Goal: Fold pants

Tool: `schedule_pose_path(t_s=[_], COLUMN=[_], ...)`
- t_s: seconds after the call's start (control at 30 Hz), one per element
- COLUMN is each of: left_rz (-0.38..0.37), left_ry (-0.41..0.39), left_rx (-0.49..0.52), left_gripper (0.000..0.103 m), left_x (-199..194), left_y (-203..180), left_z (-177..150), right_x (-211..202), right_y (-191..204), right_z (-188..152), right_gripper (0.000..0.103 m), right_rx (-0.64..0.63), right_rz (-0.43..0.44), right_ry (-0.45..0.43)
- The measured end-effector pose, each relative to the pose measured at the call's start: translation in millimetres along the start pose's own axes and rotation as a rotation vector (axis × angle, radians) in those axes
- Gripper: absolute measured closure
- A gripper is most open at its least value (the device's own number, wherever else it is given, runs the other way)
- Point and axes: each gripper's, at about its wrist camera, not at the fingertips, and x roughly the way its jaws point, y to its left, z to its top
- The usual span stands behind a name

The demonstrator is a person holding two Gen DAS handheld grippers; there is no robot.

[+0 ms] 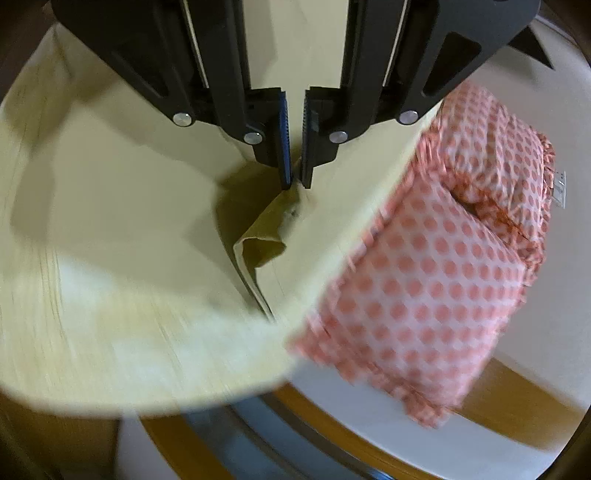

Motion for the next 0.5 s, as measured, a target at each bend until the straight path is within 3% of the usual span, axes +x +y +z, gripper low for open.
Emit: schedule_pose_path(t_s=[0.2, 0.33, 0.37, 0.4, 0.43, 0.5], left_rz=[0.024, -0.038, -0.062, -0.079, -0.093, -0.096], left_ry=[-0.012, 0.034, 0.047, 0.059, 0.075, 0.100], left_rx=[-0.035, -0.137, -0.159, -0.174, -0.193, -0.220], left_gripper=[0.002, 0.002, 0.002, 0.002, 0.002, 0.002], left_x=[6.0, 25.2, 31.9, 38.8, 47.1, 58.1], left_y=[19.8, 43.2, 48.6, 52.1, 57.8, 64.8], left_z=[24.4, 37.8, 41.2, 43.2, 46.1, 49.6], right_x=[-5.8, -6.8, -4.1, -1.7, 0.0, -11.3], right_y=[10.0, 7.5, 9.3, 8.8, 4.3, -2.8], right_z=[-10.3, -6.0, -3.4, -0.7, 0.6, -2.1], right_gripper=[0.066, 0.065, 0.067, 0.088, 0.101, 0.101], right_rx=[0.015, 0.042, 0.026, 0.011, 0.018, 0.035], right_rz=[0.042, 0.032, 0.024, 0.018, 0.035, 0.116], right_ry=[0.000, -0.029, -0.043, -0.043, -0.030, -0.055])
